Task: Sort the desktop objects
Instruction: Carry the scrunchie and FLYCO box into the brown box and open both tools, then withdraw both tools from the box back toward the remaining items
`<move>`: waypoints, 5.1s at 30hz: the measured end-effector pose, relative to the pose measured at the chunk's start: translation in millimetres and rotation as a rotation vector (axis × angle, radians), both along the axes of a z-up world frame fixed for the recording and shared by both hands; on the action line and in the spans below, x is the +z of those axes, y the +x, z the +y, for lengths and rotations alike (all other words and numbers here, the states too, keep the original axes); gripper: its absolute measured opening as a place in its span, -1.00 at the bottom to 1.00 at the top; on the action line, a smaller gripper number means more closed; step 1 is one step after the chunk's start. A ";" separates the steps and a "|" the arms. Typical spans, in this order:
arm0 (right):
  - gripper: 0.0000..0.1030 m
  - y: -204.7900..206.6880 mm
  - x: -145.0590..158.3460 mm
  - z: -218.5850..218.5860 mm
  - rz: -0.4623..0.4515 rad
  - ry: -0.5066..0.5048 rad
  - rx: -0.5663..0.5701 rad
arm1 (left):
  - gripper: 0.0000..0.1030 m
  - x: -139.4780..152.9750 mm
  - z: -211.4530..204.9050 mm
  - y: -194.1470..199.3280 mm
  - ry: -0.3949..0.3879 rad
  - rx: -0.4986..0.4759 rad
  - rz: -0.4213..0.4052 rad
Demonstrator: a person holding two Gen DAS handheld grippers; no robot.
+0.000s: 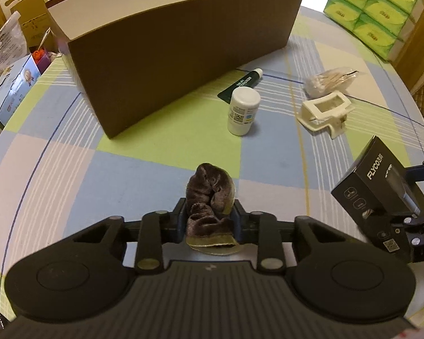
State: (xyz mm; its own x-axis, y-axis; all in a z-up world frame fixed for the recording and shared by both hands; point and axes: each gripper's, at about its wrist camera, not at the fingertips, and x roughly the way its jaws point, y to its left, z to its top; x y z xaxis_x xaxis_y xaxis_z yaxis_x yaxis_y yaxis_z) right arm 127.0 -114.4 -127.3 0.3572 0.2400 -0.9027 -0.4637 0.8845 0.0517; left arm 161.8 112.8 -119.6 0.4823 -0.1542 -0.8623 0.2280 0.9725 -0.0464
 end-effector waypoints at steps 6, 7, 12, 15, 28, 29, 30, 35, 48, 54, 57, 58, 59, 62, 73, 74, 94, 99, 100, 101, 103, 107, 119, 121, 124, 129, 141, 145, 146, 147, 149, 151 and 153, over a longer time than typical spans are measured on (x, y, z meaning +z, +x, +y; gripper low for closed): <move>0.48 -2.9 10.5 3.6 0.003 0.040 -0.009 | -0.52 13.5 4.9 -6.6 -0.034 -0.018 -0.015; 0.48 -3.3 13.4 5.2 0.000 0.049 -0.007 | -0.52 17.2 5.7 -8.1 -0.039 -0.024 -0.019; 0.48 -0.3 31.2 19.2 -0.030 0.081 0.021 | -0.52 37.0 11.0 -13.4 -0.058 -0.045 -0.052; 0.48 5.2 42.7 28.7 -0.059 0.090 0.044 | -0.52 49.9 14.2 -13.3 -0.062 -0.057 -0.079; 0.48 32.9 94.7 48.8 -0.172 0.127 0.095 | -0.52 99.8 24.8 -1.5 -0.104 -0.094 -0.196; 0.48 37.0 99.0 49.6 -0.178 0.134 0.097 | -0.52 102.6 25.2 0.1 -0.107 -0.095 -0.204; 0.48 40.9 103.2 50.6 -0.187 0.139 0.100 | -0.52 105.8 25.7 2.4 -0.112 -0.096 -0.210; 0.48 61.8 122.7 57.9 -0.242 0.152 0.113 | -0.52 120.5 29.5 16.2 -0.129 -0.099 -0.251; 0.48 142.7 157.4 108.0 -0.336 0.173 0.191 | -0.52 144.2 37.5 85.5 -0.104 -0.079 -0.325; 0.48 198.5 146.6 127.7 -0.330 0.150 0.182 | -0.52 145.7 47.2 133.8 -0.109 -0.047 -0.319; 0.48 225.0 135.5 136.0 -0.319 0.132 0.177 | -0.52 142.3 52.8 159.0 -0.108 -0.029 -0.296; 0.48 233.3 131.6 137.6 -0.313 0.126 0.171 | -0.52 140.5 54.3 166.7 -0.113 -0.028 -0.288; 0.48 242.7 127.2 139.7 -0.305 0.121 0.164 | -0.52 138.2 55.9 174.8 -0.116 -0.018 -0.277; 0.48 267.8 114.4 143.7 -0.270 0.119 0.146 | -0.52 129.8 57.2 197.6 -0.110 -0.009 -0.243; 0.48 330.8 65.8 163.7 -0.199 0.053 0.122 | -0.52 86.8 54.5 277.4 -0.124 0.066 -0.112; 0.48 335.4 62.0 164.5 -0.194 0.051 0.122 | -0.52 81.9 54.0 283.4 -0.122 0.075 -0.101; 0.48 366.9 35.9 181.1 -0.202 -0.045 0.206 | -0.04 28.9 45.6 335.5 0.000 0.201 -0.003; 0.49 363.9 29.9 184.1 -0.261 -0.062 0.230 | 0.13 26.7 48.5 337.3 0.016 0.193 0.009; 0.50 362.9 30.2 183.4 -0.275 -0.062 0.234 | 0.14 27.0 46.7 334.6 0.025 0.189 0.008; 0.52 361.7 30.6 182.7 -0.288 -0.065 0.239 | 0.20 27.0 45.6 333.6 0.032 0.184 0.006; 0.63 358.8 31.7 180.0 -0.302 -0.061 0.255 | 0.29 27.3 43.4 331.5 0.045 0.176 0.002; 0.77 350.3 38.0 169.7 -0.312 -0.043 0.251 | 0.36 28.9 41.2 326.6 0.054 0.159 0.001; 0.91 318.7 63.7 137.9 -0.253 0.066 0.174 | 0.53 46.2 34.5 298.4 0.049 0.081 -0.017; 0.92 312.1 69.5 130.0 -0.247 0.094 0.153 | 0.54 51.2 33.7 290.8 0.047 0.076 -0.025; 0.93 300.5 77.1 118.9 -0.232 0.139 0.119 | 0.56 57.6 34.4 279.4 0.047 0.077 -0.033; 0.96 280.1 87.5 105.7 -0.221 0.182 0.081 | 0.57 69.7 38.4 261.6 0.043 0.089 -0.049; 0.96 228.7 108.7 89.0 -0.260 0.224 0.046 | 0.64 101.2 40.4 214.6 0.055 0.112 -0.101; 0.96 211.0 113.9 84.0 -0.268 0.235 0.032 | 0.66 111.1 41.8 195.0 0.051 0.118 -0.118; 0.96 205.6 115.7 82.5 -0.273 0.237 0.026 | 0.66 113.0 42.2 190.4 0.050 0.120 -0.122; 0.96 202.2 117.5 82.1 -0.276 0.240 0.024 | 0.66 115.5 42.6 185.1 0.050 0.123 -0.127; 0.96 191.5 122.0 80.0 -0.288 0.248 0.021 | 0.66 120.2 42.9 175.4 0.049 0.129 -0.136; 0.96 181.9 125.6 78.1 -0.301 0.253 0.019 | 0.66 125.1 44.2 165.2 0.049 0.136 -0.145; 0.96 172.7 128.2 76.9 -0.312 0.260 0.015 | 0.66 129.9 43.9 155.4 0.052 0.139 -0.155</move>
